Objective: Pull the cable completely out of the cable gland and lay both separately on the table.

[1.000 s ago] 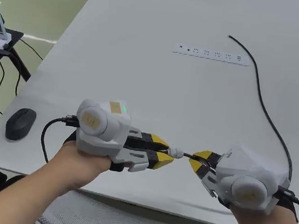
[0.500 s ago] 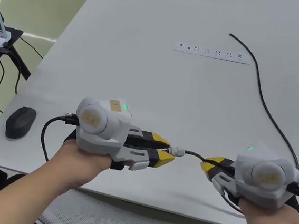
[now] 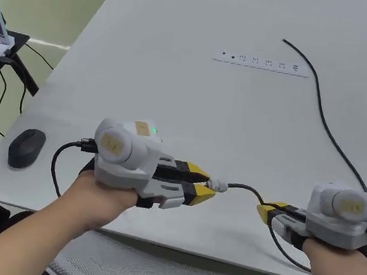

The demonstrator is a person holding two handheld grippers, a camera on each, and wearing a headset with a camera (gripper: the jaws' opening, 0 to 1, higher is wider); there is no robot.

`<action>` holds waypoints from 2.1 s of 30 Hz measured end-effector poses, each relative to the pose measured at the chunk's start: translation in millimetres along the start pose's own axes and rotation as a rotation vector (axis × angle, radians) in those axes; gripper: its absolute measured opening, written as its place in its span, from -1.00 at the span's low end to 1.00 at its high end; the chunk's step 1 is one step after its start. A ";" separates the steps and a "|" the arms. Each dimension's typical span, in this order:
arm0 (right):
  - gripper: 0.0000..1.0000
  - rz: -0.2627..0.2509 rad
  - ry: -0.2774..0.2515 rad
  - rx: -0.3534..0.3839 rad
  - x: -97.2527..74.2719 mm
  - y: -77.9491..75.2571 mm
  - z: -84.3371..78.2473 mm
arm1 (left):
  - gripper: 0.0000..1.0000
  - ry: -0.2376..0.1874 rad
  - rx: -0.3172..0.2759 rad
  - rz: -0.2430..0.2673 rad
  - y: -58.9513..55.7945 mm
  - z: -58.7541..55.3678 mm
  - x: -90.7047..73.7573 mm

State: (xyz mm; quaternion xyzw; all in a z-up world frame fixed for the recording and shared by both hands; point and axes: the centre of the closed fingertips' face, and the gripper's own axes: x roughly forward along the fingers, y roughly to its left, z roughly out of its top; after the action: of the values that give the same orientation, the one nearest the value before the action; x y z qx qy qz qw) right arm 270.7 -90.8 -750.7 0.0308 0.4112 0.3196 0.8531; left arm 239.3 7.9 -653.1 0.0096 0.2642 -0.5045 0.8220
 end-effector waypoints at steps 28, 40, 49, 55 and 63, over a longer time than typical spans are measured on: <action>-0.69 0.061 0.016 -0.239 -10.2 23.1 5.8 | -0.71 0.009 -0.013 0.025 6.0 -1.2 -6.2; -0.63 0.099 -0.071 -0.787 -21.1 93.8 56.6 | -0.71 0.005 -0.019 0.016 3.7 -1.3 -3.7; -0.84 0.117 -0.062 -0.884 -13.3 105.0 55.3 | -0.71 0.006 -0.025 0.013 3.6 -2.4 -3.9; -0.96 0.126 -0.072 -0.933 -11.8 108.7 56.1 | -0.71 0.006 -0.029 0.018 5.6 -2.2 -5.3; -1.00 0.142 -0.080 -0.918 -11.5 109.9 53.5 | -0.71 0.008 -0.020 0.015 4.7 -3.0 -6.6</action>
State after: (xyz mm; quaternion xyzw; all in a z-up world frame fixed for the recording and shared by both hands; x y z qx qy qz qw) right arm 246.8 1.2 -672.8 -0.3095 0.1908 0.5249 0.7696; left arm 239.7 16.5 -654.0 0.0052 0.2724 -0.4955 0.8248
